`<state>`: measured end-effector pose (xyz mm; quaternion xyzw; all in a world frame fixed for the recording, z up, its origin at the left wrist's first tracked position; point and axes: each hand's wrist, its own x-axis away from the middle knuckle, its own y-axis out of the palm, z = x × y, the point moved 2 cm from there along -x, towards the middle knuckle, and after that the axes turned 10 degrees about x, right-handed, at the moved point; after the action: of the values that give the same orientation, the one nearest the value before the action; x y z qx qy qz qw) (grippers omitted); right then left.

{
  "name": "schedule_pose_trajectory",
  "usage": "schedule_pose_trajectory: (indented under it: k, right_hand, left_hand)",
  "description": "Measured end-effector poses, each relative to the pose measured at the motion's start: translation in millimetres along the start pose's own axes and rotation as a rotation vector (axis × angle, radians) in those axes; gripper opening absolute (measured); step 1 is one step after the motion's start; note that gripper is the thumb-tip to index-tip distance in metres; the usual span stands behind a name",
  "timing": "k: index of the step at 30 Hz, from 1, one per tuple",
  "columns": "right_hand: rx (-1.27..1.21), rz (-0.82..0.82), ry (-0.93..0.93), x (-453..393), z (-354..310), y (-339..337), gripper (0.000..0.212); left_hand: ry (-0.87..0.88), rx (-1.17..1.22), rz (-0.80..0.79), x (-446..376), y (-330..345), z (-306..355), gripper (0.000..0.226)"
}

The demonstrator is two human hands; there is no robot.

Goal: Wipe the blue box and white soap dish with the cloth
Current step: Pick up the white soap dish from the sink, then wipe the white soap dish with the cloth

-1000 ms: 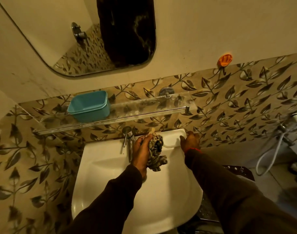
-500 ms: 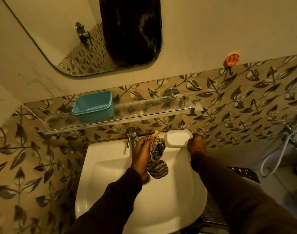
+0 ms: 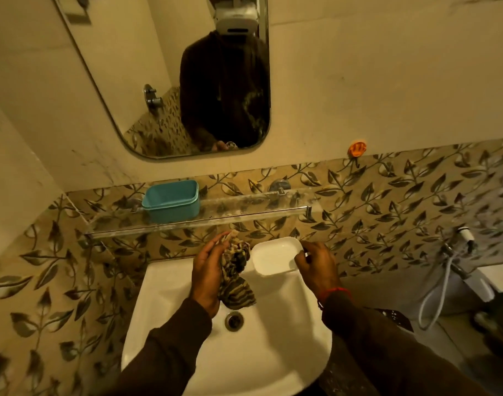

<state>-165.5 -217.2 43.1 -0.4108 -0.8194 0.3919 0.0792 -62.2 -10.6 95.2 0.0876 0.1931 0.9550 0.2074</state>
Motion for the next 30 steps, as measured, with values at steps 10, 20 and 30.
schedule_pose_trajectory:
  k: [10,20,30]
  right_hand:
    - [-0.065,0.254,-0.25,-9,-102,-83,0.03]
    - [-0.035,0.181,-0.376,-34,-167,-104,0.03]
    - [-0.643,-0.15,-0.274,-14,-205,-79,0.024]
  left_hand:
    - [0.154,-0.045,-0.024,6,19,72,0.027]
    - [-0.204,-0.099,-0.19,4,25,107,0.085]
    - [-0.171,0.13,-0.228,-16,23,119,0.058]
